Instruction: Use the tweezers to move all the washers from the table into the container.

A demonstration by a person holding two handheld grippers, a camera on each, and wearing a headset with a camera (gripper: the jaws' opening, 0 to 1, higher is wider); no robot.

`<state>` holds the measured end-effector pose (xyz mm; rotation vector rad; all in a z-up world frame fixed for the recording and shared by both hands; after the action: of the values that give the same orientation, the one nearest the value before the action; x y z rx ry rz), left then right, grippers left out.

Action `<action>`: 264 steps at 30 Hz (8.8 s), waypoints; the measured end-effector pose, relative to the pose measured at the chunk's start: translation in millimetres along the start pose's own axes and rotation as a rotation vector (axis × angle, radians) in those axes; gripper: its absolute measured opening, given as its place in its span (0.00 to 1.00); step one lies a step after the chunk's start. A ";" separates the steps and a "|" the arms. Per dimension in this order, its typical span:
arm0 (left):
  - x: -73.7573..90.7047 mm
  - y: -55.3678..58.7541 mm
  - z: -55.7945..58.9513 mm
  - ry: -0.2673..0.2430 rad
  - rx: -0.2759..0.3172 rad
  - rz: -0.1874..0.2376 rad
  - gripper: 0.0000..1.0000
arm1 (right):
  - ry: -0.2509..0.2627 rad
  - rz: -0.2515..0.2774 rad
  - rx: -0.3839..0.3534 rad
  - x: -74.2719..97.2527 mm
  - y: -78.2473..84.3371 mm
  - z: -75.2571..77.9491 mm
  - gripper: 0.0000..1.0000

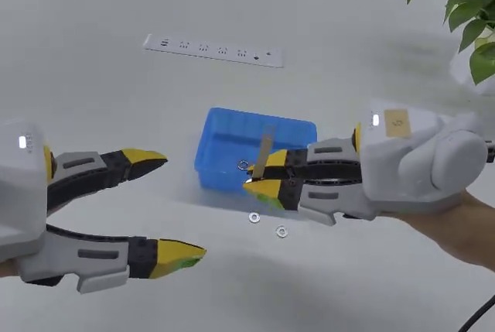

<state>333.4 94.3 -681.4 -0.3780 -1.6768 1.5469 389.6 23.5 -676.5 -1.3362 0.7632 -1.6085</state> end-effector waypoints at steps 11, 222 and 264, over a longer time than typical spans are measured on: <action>4.7 5.1 -5.9 -0.042 0.044 0.010 0.94 | 0.067 0.005 0.022 0.8 -4.6 49.8 0.09; -83.4 -31.8 29.7 0.269 -0.298 0.025 0.05 | 0.148 -0.112 -0.143 65.6 91.2 -41.1 0.91; -93.1 -20.6 16.2 0.304 -0.193 -0.023 0.05 | 0.112 -0.045 -0.164 37.4 69.5 -33.7 0.83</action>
<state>386.6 14.5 -693.7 -0.6578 -1.5858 1.2423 372.6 -42.1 -729.2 -1.3964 0.9563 -1.6971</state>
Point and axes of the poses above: the centre of the closed fingertips' face, and the gripper's own axes: x roughly backward along the fingers, z roughly to its right, y roughly out of its underside, the point moved 2 cm from there along x, roughly backward along the fingers, and after that the axes turned 5 degrees about x, right-handed, at the moved point
